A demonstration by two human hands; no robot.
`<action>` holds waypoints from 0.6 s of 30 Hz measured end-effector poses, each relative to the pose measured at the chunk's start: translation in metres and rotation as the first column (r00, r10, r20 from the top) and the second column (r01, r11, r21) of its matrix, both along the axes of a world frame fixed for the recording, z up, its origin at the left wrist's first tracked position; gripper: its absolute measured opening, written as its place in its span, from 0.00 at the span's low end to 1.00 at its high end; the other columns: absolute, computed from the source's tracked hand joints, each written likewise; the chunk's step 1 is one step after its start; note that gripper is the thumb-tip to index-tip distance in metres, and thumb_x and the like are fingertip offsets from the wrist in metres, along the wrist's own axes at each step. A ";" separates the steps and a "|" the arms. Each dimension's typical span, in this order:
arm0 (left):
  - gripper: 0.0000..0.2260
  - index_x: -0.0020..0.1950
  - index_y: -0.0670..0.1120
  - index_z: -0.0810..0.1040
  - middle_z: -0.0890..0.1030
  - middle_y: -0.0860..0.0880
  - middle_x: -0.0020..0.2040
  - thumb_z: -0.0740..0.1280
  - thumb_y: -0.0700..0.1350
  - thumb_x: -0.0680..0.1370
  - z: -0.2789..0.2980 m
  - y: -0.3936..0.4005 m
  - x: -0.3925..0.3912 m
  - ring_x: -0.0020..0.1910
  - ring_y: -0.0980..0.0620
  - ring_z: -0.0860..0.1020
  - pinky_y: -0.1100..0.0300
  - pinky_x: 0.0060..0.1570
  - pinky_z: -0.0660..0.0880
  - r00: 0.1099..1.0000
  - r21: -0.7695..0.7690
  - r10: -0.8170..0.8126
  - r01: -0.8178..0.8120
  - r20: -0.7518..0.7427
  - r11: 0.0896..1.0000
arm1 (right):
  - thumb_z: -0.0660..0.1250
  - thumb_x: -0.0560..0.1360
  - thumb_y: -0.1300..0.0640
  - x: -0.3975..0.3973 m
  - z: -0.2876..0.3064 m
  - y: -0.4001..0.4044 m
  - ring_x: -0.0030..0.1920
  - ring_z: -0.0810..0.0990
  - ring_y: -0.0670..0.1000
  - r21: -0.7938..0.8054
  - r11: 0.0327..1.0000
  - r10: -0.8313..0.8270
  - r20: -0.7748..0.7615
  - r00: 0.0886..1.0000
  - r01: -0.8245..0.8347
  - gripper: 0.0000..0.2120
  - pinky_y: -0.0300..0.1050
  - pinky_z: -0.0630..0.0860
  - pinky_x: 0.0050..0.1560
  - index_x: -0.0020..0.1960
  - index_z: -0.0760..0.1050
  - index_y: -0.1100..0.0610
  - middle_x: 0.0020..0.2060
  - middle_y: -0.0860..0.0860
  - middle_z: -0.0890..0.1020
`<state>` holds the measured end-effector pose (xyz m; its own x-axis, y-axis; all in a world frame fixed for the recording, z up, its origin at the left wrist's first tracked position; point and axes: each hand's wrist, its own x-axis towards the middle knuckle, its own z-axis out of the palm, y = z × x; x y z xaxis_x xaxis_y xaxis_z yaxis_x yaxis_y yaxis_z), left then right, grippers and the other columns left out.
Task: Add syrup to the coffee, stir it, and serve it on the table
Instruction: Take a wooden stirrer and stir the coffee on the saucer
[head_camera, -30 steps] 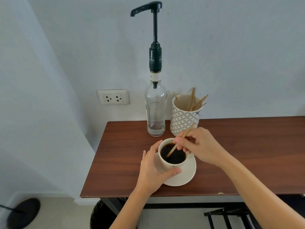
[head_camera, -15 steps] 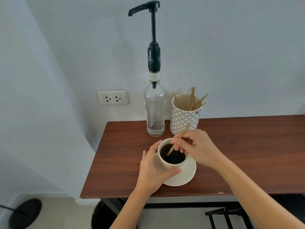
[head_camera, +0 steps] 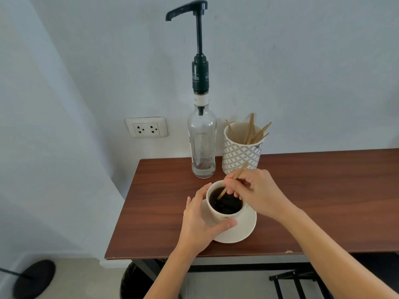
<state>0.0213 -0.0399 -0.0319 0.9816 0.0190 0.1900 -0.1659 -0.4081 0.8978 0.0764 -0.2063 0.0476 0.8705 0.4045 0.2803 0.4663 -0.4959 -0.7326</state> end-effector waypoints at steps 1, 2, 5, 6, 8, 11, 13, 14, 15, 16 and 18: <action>0.37 0.64 0.76 0.63 0.72 0.72 0.65 0.79 0.62 0.61 0.000 0.000 0.000 0.66 0.71 0.68 0.34 0.72 0.62 1.000 -0.001 0.001 -0.001 -0.003 1.000 | 0.68 0.78 0.60 0.004 0.000 -0.001 0.36 0.82 0.43 -0.026 0.999 -0.024 0.057 0.998 0.026 0.08 0.30 0.76 0.39 0.43 0.84 0.60 0.32 0.44 0.84; 0.38 0.64 0.76 0.63 0.72 0.73 0.65 0.80 0.61 0.61 0.000 0.000 0.000 0.66 0.71 0.68 0.34 0.72 0.62 1.000 0.001 0.002 -0.002 -0.007 1.000 | 0.68 0.78 0.60 0.007 0.001 -0.005 0.37 0.82 0.42 -0.062 0.997 -0.044 0.106 0.993 0.051 0.09 0.29 0.75 0.39 0.42 0.84 0.59 0.32 0.45 0.83; 0.38 0.63 0.77 0.62 0.71 0.74 0.65 0.80 0.60 0.62 0.001 0.001 0.000 0.66 0.72 0.67 0.34 0.72 0.62 1.000 0.014 0.007 -0.007 -0.010 1.000 | 0.66 0.79 0.59 0.009 0.009 -0.020 0.34 0.81 0.47 -0.162 0.984 -0.055 0.106 0.993 0.072 0.10 0.36 0.75 0.36 0.41 0.82 0.58 0.30 0.48 0.83; 0.38 0.63 0.77 0.62 0.70 0.75 0.65 0.80 0.60 0.62 0.001 0.001 0.000 0.66 0.72 0.67 0.35 0.72 0.62 1.000 0.016 0.009 -0.009 -0.013 1.000 | 0.65 0.80 0.58 0.006 0.011 -0.024 0.34 0.81 0.47 -0.188 0.980 -0.044 0.070 0.997 0.057 0.10 0.36 0.76 0.36 0.41 0.82 0.57 0.30 0.47 0.83; 0.38 0.64 0.76 0.62 0.71 0.73 0.65 0.80 0.61 0.62 0.001 0.002 0.000 0.66 0.71 0.67 0.34 0.72 0.62 1.000 0.014 0.011 -0.011 -0.013 1.000 | 0.65 0.80 0.57 -0.002 0.013 -0.024 0.34 0.82 0.45 -0.176 0.984 -0.004 -0.034 0.999 -0.002 0.10 0.32 0.76 0.36 0.42 0.82 0.55 0.31 0.47 0.84; 0.37 0.65 0.74 0.64 0.73 0.70 0.65 0.80 0.61 0.62 -0.001 0.002 0.001 0.66 0.68 0.70 0.34 0.71 0.63 1.000 0.001 0.016 -0.016 0.002 1.000 | 0.66 0.79 0.58 -0.010 0.006 -0.009 0.34 0.83 0.46 -0.043 0.998 0.041 -0.118 0.992 -0.047 0.08 0.34 0.79 0.39 0.44 0.83 0.56 0.32 0.48 0.84; 0.37 0.65 0.74 0.64 0.75 0.70 0.64 0.80 0.60 0.62 -0.001 0.002 0.001 0.66 0.66 0.72 0.34 0.71 0.64 1.000 -0.009 0.015 -0.015 0.003 1.000 | 0.67 0.79 0.60 -0.008 0.000 0.000 0.35 0.83 0.46 -0.003 1.000 0.016 -0.061 0.998 -0.016 0.08 0.32 0.78 0.39 0.44 0.83 0.59 0.32 0.45 0.83; 0.37 0.65 0.73 0.64 0.75 0.70 0.64 0.80 0.60 0.62 -0.001 0.002 0.001 0.66 0.65 0.73 0.35 0.71 0.64 1.000 -0.013 0.012 -0.012 0.002 1.000 | 0.67 0.79 0.61 -0.005 -0.002 0.001 0.36 0.83 0.45 -0.003 1.000 -0.011 -0.013 1.000 0.011 0.08 0.30 0.77 0.40 0.43 0.83 0.60 0.32 0.43 0.83; 0.37 0.65 0.73 0.65 0.75 0.69 0.64 0.80 0.60 0.62 -0.002 0.002 0.001 0.66 0.64 0.73 0.35 0.71 0.64 1.000 -0.017 0.010 -0.010 0.002 1.000 | 0.68 0.79 0.61 -0.001 -0.001 0.000 0.36 0.82 0.42 -0.014 0.999 -0.045 0.036 0.998 0.046 0.08 0.27 0.76 0.40 0.42 0.82 0.59 0.32 0.44 0.83; 0.37 0.65 0.72 0.65 0.75 0.68 0.64 0.80 0.60 0.62 -0.002 0.002 0.001 0.67 0.63 0.73 0.35 0.71 0.64 1.000 -0.018 0.008 -0.008 0.003 1.000 | 0.68 0.79 0.60 0.002 0.000 -0.004 0.36 0.82 0.40 -0.032 0.996 -0.080 0.074 0.994 0.082 0.09 0.25 0.74 0.40 0.41 0.81 0.57 0.32 0.44 0.83; 0.37 0.66 0.71 0.65 0.76 0.67 0.65 0.81 0.61 0.62 -0.003 0.002 0.001 0.67 0.62 0.73 0.37 0.71 0.66 1.000 -0.024 0.008 -0.008 0.005 1.000 | 0.67 0.79 0.59 0.004 0.005 -0.015 0.36 0.81 0.38 -0.084 0.989 -0.116 0.090 0.989 0.124 0.10 0.24 0.72 0.39 0.39 0.80 0.55 0.31 0.45 0.83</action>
<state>0.0224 -0.0378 -0.0348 0.9804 0.0315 0.1947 -0.1675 -0.3879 0.9064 0.0809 -0.2217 0.0526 0.8887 0.3254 0.3230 0.4583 -0.6132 -0.6434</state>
